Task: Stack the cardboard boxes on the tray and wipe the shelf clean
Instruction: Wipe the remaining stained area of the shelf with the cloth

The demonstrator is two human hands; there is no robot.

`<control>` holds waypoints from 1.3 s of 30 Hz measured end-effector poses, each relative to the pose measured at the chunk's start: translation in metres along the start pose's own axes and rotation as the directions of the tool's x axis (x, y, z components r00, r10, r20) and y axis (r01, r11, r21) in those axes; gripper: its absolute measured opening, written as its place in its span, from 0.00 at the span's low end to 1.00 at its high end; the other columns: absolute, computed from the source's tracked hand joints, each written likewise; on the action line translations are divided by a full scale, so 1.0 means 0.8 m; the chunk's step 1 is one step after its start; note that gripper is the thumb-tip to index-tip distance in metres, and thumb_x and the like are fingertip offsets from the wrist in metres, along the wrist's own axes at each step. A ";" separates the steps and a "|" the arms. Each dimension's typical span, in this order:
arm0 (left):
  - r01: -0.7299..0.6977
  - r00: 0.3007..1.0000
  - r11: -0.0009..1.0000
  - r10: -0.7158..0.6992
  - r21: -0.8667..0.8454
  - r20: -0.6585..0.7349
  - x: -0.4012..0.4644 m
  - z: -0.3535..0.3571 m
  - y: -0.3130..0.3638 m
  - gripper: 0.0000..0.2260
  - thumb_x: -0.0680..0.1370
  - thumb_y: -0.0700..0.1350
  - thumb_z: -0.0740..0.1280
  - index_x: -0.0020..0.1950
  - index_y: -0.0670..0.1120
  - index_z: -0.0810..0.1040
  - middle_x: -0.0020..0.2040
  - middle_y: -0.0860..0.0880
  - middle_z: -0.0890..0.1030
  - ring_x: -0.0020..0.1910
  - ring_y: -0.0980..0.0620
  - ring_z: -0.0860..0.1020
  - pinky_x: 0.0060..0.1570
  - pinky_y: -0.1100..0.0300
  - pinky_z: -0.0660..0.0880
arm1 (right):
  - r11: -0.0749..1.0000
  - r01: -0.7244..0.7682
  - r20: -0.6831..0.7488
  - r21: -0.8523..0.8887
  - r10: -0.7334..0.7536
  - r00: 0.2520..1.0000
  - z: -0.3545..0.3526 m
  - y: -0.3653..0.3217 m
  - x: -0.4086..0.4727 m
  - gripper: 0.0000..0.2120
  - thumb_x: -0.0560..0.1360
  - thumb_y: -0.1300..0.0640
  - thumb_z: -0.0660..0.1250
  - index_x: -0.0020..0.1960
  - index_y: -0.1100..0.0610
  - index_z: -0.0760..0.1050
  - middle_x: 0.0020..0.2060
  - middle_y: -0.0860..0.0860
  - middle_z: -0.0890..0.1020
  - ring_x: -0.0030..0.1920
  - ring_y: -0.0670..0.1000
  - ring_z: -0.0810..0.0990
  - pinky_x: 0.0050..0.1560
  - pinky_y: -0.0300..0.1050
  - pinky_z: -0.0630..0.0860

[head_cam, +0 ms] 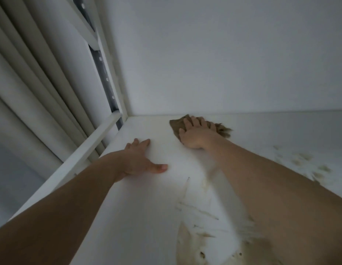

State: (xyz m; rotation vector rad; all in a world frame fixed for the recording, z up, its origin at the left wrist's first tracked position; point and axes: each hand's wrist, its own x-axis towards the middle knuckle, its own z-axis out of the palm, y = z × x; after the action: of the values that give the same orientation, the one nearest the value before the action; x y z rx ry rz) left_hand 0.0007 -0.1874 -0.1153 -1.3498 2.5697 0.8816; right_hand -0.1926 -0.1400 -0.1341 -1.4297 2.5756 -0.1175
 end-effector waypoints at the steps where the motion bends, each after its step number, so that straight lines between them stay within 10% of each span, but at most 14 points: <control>1: 0.002 1.000 1.000 -0.002 -0.001 -0.006 0.000 0.000 -0.001 0.52 0.65 0.63 0.73 0.78 0.52 0.44 0.78 0.50 0.41 0.77 0.48 0.42 0.75 0.46 0.49 | 0.995 0.095 0.003 -0.005 -0.095 0.995 0.005 -0.017 -0.006 0.29 0.82 0.43 0.41 0.79 0.50 0.39 0.79 0.48 0.40 0.78 0.54 0.39 0.76 0.57 0.39; 5: 0.004 0.999 1.000 -0.004 -0.013 -0.035 -0.006 0.003 -0.001 0.53 0.65 0.63 0.73 0.78 0.49 0.44 0.79 0.50 0.43 0.77 0.50 0.44 0.75 0.47 0.50 | 0.949 0.314 0.047 -0.013 -0.313 0.949 0.003 -0.003 -0.022 0.28 0.82 0.39 0.42 0.79 0.44 0.41 0.78 0.43 0.43 0.78 0.49 0.42 0.76 0.54 0.40; 13: -0.021 1.000 0.994 0.023 -0.110 0.018 -0.007 -0.004 -0.005 0.54 0.66 0.56 0.76 0.78 0.47 0.43 0.79 0.50 0.43 0.77 0.50 0.45 0.75 0.50 0.48 | 0.992 -0.117 0.036 -0.050 0.119 0.992 -0.003 -0.025 0.021 0.30 0.82 0.44 0.41 0.79 0.54 0.37 0.78 0.53 0.38 0.77 0.61 0.36 0.74 0.63 0.35; 21: 0.029 0.996 1.000 -0.029 -0.009 0.080 -0.017 -0.018 -0.009 0.49 0.70 0.53 0.75 0.78 0.50 0.43 0.79 0.51 0.45 0.76 0.47 0.51 0.74 0.52 0.54 | 0.898 0.438 0.124 -0.038 -0.430 0.894 -0.005 -0.042 -0.003 0.28 0.81 0.37 0.45 0.79 0.41 0.42 0.78 0.42 0.44 0.78 0.48 0.42 0.75 0.54 0.40; 28: 0.134 0.987 0.991 -0.132 0.010 -0.088 -0.026 -0.004 -0.004 0.51 0.71 0.54 0.73 0.78 0.42 0.39 0.78 0.46 0.39 0.77 0.46 0.43 0.74 0.53 0.49 | 0.999 -0.032 0.019 -0.019 0.032 0.999 0.006 -0.062 0.042 0.28 0.82 0.43 0.41 0.79 0.49 0.39 0.78 0.49 0.39 0.77 0.59 0.37 0.74 0.64 0.37; 35: 0.190 0.951 0.981 -0.173 0.043 -0.255 -0.026 0.007 -0.006 0.54 0.68 0.56 0.75 0.77 0.40 0.39 0.78 0.45 0.40 0.77 0.47 0.43 0.75 0.50 0.49 | 0.909 0.415 0.057 -0.037 -0.412 0.909 0.021 -0.126 -0.007 0.27 0.81 0.37 0.42 0.78 0.40 0.43 0.79 0.42 0.44 0.78 0.52 0.42 0.75 0.59 0.39; 39: 0.142 0.959 0.990 -0.131 0.024 -0.253 -0.035 0.010 -0.006 0.47 0.71 0.54 0.73 0.78 0.42 0.46 0.78 0.44 0.44 0.77 0.46 0.48 0.75 0.49 0.51 | 0.912 0.409 0.073 -0.032 -0.406 0.911 0.010 -0.044 -0.028 0.27 0.80 0.35 0.43 0.78 0.38 0.44 0.78 0.41 0.44 0.78 0.50 0.43 0.76 0.56 0.41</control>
State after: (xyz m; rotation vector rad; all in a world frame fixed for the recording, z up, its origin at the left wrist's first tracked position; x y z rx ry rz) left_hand 0.0200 -0.1652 -0.1144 -1.7018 2.6135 0.6683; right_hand -0.1501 -0.1391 -0.1337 -1.9371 2.2036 -0.0683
